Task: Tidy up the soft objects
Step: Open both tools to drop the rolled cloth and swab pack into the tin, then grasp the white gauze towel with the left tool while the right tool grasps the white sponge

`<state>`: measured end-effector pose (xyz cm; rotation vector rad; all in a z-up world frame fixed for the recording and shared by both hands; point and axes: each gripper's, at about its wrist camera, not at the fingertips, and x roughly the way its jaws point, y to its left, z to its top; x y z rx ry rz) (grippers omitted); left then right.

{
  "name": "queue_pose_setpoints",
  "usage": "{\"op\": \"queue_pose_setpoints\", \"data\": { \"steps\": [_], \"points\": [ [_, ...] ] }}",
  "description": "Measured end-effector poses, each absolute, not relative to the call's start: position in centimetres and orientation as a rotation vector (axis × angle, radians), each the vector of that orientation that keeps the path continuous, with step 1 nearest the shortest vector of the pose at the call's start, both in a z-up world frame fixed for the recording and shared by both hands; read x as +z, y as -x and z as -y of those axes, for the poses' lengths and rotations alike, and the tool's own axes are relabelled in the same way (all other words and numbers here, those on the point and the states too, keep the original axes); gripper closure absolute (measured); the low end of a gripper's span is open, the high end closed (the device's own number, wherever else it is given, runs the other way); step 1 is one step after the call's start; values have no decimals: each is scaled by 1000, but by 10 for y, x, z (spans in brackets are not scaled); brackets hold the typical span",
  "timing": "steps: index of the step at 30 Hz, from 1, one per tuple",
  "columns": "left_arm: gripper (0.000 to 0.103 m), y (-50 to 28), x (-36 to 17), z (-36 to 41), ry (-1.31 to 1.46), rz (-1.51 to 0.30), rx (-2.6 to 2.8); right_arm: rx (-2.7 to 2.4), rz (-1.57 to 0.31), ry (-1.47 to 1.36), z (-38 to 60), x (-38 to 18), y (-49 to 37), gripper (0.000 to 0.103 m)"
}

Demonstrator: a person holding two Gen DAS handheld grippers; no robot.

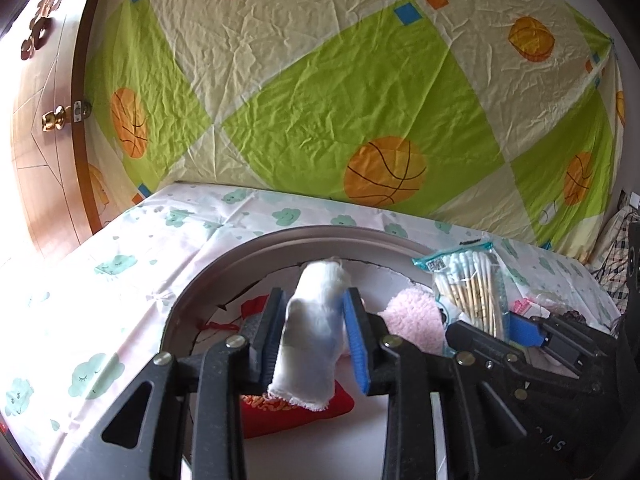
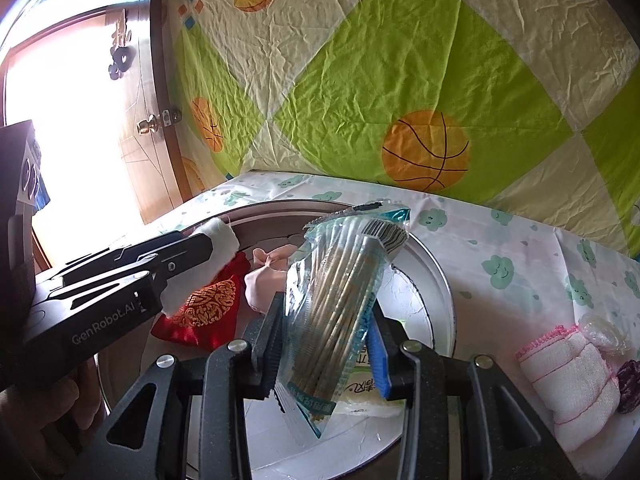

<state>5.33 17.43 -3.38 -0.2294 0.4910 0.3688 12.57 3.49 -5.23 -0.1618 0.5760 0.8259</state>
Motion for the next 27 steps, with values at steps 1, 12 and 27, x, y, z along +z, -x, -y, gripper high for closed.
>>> {"op": "queue_pose_setpoints", "data": {
  "steps": [1,12,27],
  "points": [
    [42,-52,-33,-174,230,-485,369,826,-576,154,-34,-52,-126,49],
    [21,-38,-21,-138,212,-400,332,765,-517,102,18,-41,-113,34],
    [8,-81,-15,-7,62,-415,100,458,-471,-36,173,-36,-140,27]
  ]
}}
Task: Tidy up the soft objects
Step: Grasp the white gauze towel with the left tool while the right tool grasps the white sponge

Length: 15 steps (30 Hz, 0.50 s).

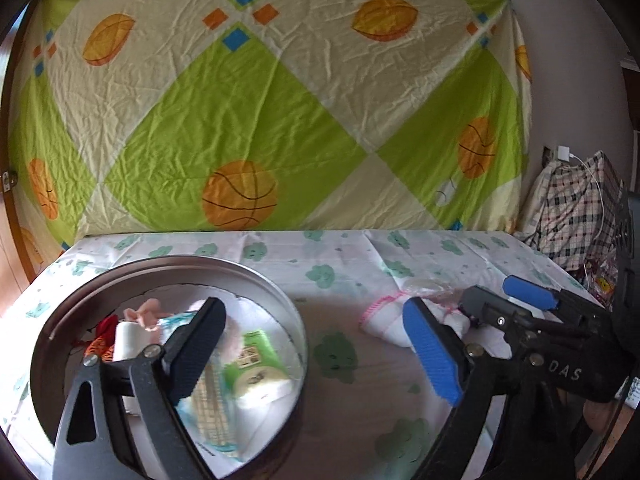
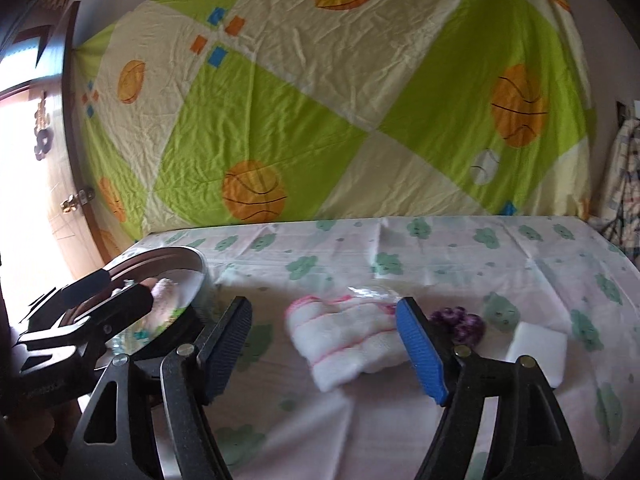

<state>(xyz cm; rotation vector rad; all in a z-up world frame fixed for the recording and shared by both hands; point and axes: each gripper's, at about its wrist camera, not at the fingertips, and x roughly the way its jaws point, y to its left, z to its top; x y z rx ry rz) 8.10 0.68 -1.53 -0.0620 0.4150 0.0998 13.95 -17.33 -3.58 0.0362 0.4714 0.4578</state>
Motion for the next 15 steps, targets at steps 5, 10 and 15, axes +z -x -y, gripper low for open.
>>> {"op": "queue_pose_setpoints", "data": {
  "steps": [5,10,15],
  "points": [
    [5,-106,-22,37,-19,-457,21,293,-497,-77,223,-47,-160,26],
    [4,-142,-36,67,-63,-556,-52,169,-553,-94,255,-59,-182,26],
    [4,-173,-47,79,-62,-633,-81,123,-613,-137,276,-66,-198,26]
  ]
}}
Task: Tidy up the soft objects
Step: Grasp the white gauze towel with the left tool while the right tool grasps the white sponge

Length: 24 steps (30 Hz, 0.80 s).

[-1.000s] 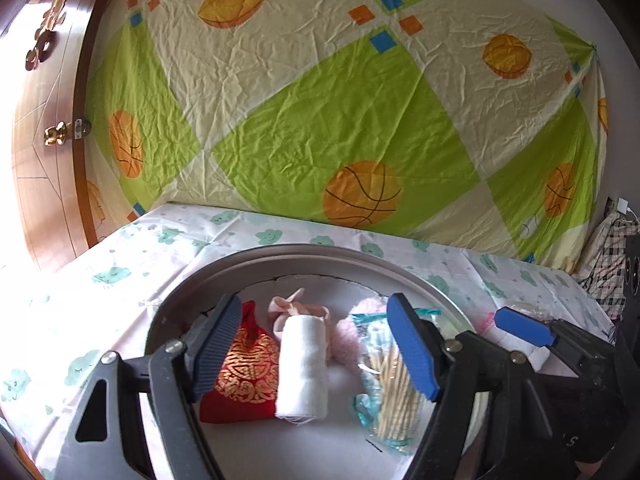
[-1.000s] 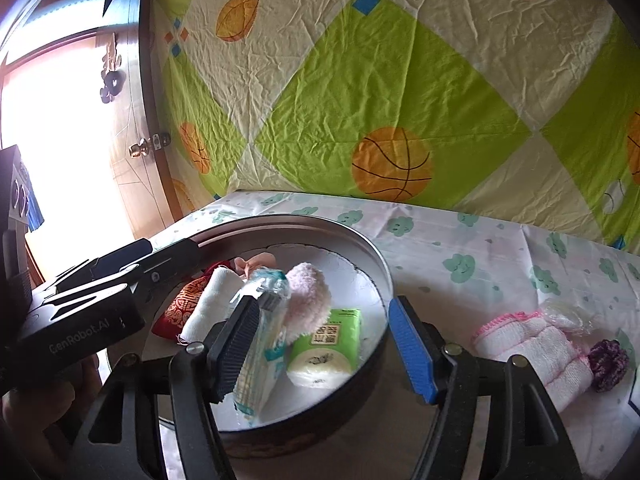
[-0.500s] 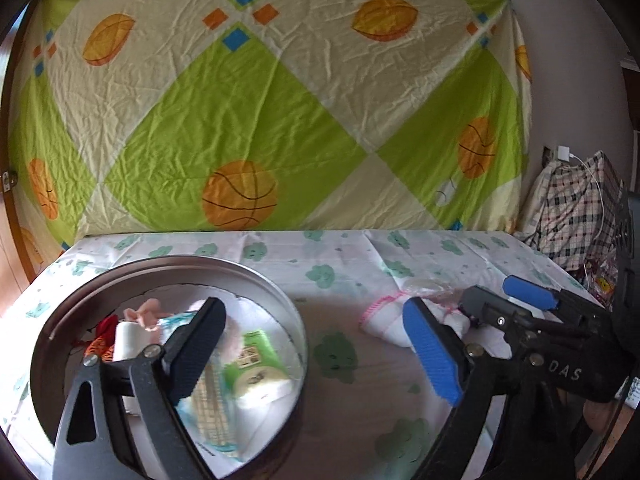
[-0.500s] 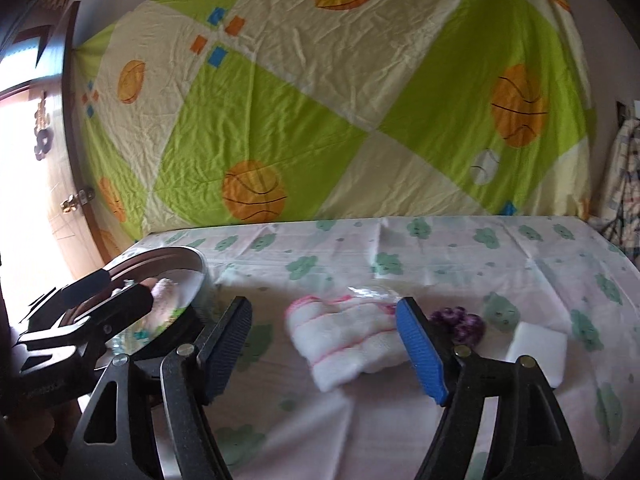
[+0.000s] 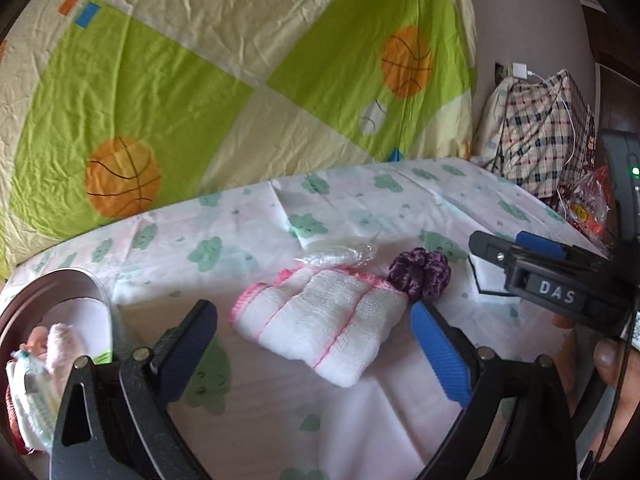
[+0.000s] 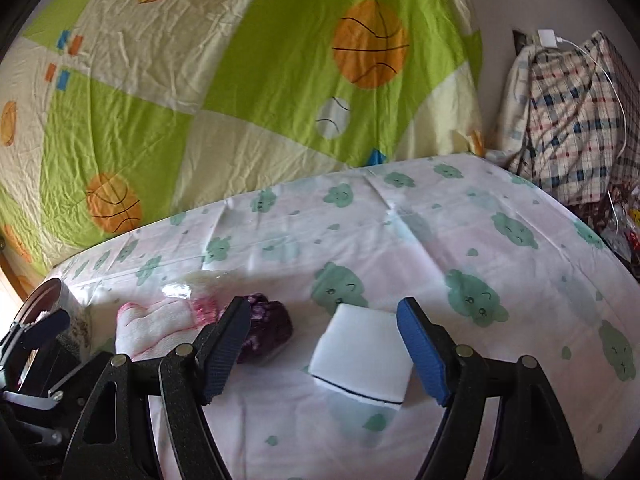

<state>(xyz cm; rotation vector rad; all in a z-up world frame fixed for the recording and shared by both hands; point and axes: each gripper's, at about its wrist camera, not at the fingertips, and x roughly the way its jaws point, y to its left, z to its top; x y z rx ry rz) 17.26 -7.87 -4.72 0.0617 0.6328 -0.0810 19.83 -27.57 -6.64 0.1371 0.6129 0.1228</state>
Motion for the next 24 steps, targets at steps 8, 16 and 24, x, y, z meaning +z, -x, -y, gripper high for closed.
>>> {"op": "queue_pose_setpoints", "data": {
  "steps": [8,16,24],
  "points": [
    [4,-213,-65,80,-54,-731,-105,97,-706,-166,283,-77,-213,26],
    [6,-231,-91,75,-14,-876,-144,90,-732,-165,283,-80,-216,22],
    [43,-229,-89,68,33,-864,-160,30,-742,-171,287,-82,-217,22]
  ]
}}
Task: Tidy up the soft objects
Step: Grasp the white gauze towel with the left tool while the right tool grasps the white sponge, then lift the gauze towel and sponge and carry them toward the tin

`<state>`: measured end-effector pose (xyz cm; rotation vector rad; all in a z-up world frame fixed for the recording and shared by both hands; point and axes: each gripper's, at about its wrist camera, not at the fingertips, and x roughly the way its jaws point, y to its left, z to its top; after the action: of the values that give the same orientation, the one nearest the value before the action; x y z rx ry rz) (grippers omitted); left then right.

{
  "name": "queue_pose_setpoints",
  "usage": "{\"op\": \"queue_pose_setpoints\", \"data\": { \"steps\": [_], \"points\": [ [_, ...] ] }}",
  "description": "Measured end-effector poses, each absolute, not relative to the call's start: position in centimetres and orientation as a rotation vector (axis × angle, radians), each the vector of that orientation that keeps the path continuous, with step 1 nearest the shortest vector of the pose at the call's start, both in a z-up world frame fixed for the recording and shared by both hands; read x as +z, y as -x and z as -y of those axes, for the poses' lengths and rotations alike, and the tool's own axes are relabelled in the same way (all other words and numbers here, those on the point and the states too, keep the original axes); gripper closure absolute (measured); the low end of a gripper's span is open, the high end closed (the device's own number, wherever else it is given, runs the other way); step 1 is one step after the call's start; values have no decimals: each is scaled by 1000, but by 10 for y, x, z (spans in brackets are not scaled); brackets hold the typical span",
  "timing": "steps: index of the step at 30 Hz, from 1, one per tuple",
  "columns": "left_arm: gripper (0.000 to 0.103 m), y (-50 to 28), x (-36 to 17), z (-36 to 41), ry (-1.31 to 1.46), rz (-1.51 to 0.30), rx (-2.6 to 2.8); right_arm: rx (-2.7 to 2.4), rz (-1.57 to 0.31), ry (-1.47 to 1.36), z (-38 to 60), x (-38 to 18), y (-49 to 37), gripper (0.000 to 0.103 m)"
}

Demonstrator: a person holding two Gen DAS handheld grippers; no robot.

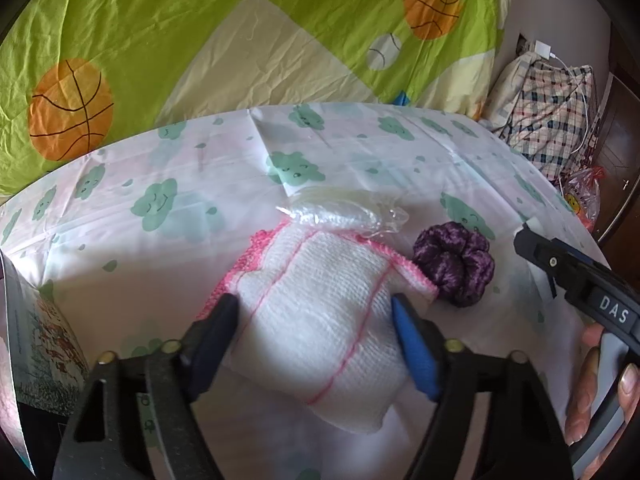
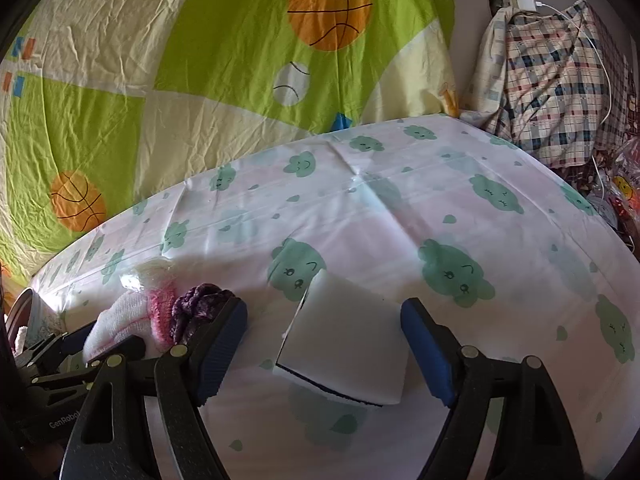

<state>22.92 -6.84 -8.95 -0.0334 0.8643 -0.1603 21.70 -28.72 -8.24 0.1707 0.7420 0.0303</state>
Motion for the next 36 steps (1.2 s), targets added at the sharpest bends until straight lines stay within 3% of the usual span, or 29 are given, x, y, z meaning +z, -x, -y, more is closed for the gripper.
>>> {"op": "queue_pose_setpoints", "data": {
  "steps": [2,5,11,26,28,31,36],
  "points": [
    [66,-228,-88,69,37,-857,-177,29,-743,-169,287,-83,-217,22],
    [72,-227,-87,69,34,-850,-187,24,-735,-185,291,-82,-216,22],
    [76,-213,-81,61,58,-815,-191,28,-677,-239,301,-75,-207,21],
    [76,-176,-59,46,67,-628,-106,25,-838,-196,294,-93,-227,18],
    [76,-175,-59,45,70,-624,-104,17,-858,-182,292,-96,-228,22],
    [76,-172,-58,43,80,-614,-99,12,-856,-161,289,-95,-227,41],
    [76,-168,-56,42,77,-595,-95,50,-814,-190,292,-90,-221,44]
  ]
}}
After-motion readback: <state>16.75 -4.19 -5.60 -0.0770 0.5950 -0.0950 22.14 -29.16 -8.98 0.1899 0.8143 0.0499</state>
